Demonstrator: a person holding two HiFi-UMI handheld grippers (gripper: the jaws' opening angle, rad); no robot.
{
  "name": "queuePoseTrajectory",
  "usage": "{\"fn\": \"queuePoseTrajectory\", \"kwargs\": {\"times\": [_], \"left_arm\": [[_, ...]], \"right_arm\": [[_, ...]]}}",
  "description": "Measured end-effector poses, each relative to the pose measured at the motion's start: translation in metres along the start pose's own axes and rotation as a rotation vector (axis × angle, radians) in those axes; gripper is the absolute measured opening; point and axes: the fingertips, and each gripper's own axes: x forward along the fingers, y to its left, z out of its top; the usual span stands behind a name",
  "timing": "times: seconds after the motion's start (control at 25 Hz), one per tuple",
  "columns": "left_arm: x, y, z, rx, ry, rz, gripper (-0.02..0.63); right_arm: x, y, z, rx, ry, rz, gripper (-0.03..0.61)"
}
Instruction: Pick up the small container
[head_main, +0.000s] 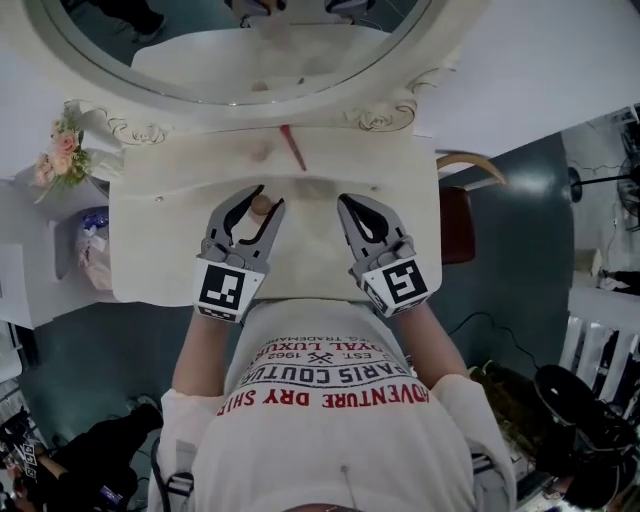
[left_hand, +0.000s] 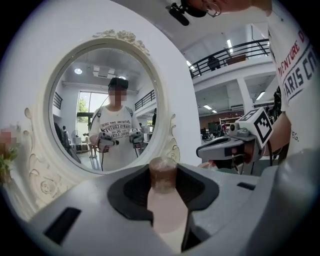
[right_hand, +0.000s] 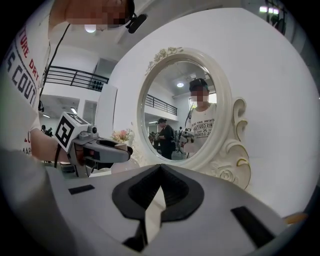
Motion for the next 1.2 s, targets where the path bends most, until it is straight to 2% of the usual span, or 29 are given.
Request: {"fn": "queuePoseTrajectory", "kwargs": {"times": [0.12,0.48,0.68,1.0,1.2], "left_arm": [[-0.012,0.001,0.012,0.031,-0.024,0.017,0.143],[-0.036,0.006,0.033,0.034,-0.067,0.080,0.143],[-0.038,0.003,0.031,0.025,-0.063,0.079,0.143],[-0.034,0.001,0.028,0.013,-0.050,0.075,0.143],[-0.031,-0.001,0.027,0.017,-0.053,0.069,0.143]], "right_arm": [[-0.006,0.000,0.007,0.000,-0.018,-0.018,-0.002],[-0.016,0.005,0.026,-0.016,-0.058,0.000,-0.002],[-0.021,0.017,0.040,0.003,-0.099,0.061,-0.002],[-0.017,0.018,0.038,-0.018,-0.073,0.080,-0.002],[-0.017,0.009,0.038,-0.010,-0.085,0.046,-0.002]]}}
